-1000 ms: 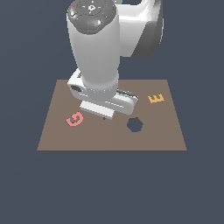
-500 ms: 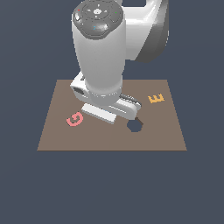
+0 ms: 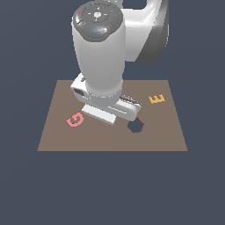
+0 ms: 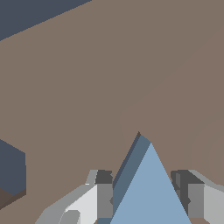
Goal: Insert a designated object into the corresponding slot on a board.
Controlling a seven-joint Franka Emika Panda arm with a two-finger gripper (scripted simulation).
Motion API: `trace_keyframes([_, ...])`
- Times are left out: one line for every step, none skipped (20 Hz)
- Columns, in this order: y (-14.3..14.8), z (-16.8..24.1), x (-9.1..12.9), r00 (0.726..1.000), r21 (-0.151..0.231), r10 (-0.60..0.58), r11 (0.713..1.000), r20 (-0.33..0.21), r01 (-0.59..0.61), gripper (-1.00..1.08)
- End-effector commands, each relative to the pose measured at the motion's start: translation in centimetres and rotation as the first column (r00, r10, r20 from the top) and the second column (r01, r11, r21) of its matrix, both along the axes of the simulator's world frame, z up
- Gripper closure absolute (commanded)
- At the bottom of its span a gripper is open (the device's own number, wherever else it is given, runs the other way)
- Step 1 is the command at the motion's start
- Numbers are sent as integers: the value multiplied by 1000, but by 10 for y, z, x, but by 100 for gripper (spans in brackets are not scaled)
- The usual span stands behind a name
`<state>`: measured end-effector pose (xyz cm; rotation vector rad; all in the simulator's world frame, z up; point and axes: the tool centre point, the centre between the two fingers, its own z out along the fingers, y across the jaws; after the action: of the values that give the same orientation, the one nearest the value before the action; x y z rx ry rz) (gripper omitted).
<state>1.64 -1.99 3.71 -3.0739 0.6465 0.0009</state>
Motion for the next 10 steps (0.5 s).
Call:
trace_keyframes([0, -5, 0, 1000, 0, 0, 1000, -1, 0, 108])
trace_keyframes([0, -6, 0, 1000, 0, 1, 1000, -1, -1, 108])
trace_keyframes([0, -7, 0, 1000, 0, 1, 1000, -1, -1, 108])
trace_keyframes([0, -7, 0, 1000, 0, 1, 1000, -1, -1, -92])
trace_keyframes([0, -7, 0, 1000, 0, 1, 1000, -1, -1, -92])
trace_keyframes([0, -7, 0, 1000, 0, 1, 1000, -1, -1, -92])
trace_keyframes([0, -7, 0, 1000, 0, 1, 1000, -1, -1, -92])
trace_keyframes([0, -7, 0, 1000, 0, 1, 1000, -1, -1, -92])
trace_keyframes([0, -7, 0, 1000, 0, 1, 1000, -1, -1, -92])
trace_keyframes([0, -7, 0, 1000, 0, 1, 1000, -1, -1, -92])
